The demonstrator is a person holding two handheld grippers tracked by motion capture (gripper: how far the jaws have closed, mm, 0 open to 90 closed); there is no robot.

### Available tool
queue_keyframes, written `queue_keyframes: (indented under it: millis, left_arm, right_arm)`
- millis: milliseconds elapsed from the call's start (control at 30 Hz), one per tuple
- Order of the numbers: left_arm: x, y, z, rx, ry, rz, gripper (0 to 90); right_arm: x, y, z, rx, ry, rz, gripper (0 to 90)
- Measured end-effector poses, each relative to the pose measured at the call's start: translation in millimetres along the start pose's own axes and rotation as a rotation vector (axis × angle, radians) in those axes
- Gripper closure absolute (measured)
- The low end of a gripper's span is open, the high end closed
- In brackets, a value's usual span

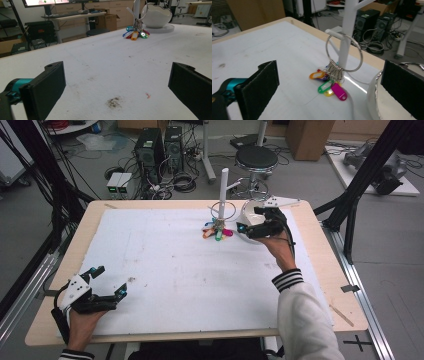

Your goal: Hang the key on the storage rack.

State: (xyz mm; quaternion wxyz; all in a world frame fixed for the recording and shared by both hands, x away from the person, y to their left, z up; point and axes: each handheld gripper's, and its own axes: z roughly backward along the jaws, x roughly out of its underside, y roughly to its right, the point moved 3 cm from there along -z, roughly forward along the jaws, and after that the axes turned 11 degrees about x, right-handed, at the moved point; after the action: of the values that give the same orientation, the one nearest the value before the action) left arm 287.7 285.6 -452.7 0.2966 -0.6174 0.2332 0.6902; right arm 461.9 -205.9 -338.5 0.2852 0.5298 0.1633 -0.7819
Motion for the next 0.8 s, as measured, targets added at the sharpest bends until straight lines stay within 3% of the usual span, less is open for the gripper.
queue_keyframes:
  millis: [167, 367, 567, 667, 800]
  left_arm:
    - [0.0, 0.1, -0.4, 0.0, -0.002, 0.002, 1.7]
    - [0.0, 0.2, -0.1, 0.0, -0.002, 0.002, 1.7]
    - [0.1, 0.7, 0.2, 0.0, 0.003, -0.001, 1.7]
    - [0.1, 0.8, 0.3, 0.0, 0.003, -0.003, 1.7]
    - [0.0, 0.5, 0.3, -0.002, 0.004, -0.001, 1.7]
  right_arm:
    - [19.9, -8.4, 23.6, -0.033, 0.042, 0.055, 0.8]
    - [46.9, -14.6, 51.6, -0.046, 0.106, 0.05, 0.9]
    - [77.4, -14.0, 71.6, -0.036, 0.185, 0.017, 0.9]
    - [92.8, -12.4, 80.1, -0.032, 0.235, -0.033, 0.9]
    - [113.5, -10.7, 88.5, 0.011, 0.298, -0.071, 0.9]
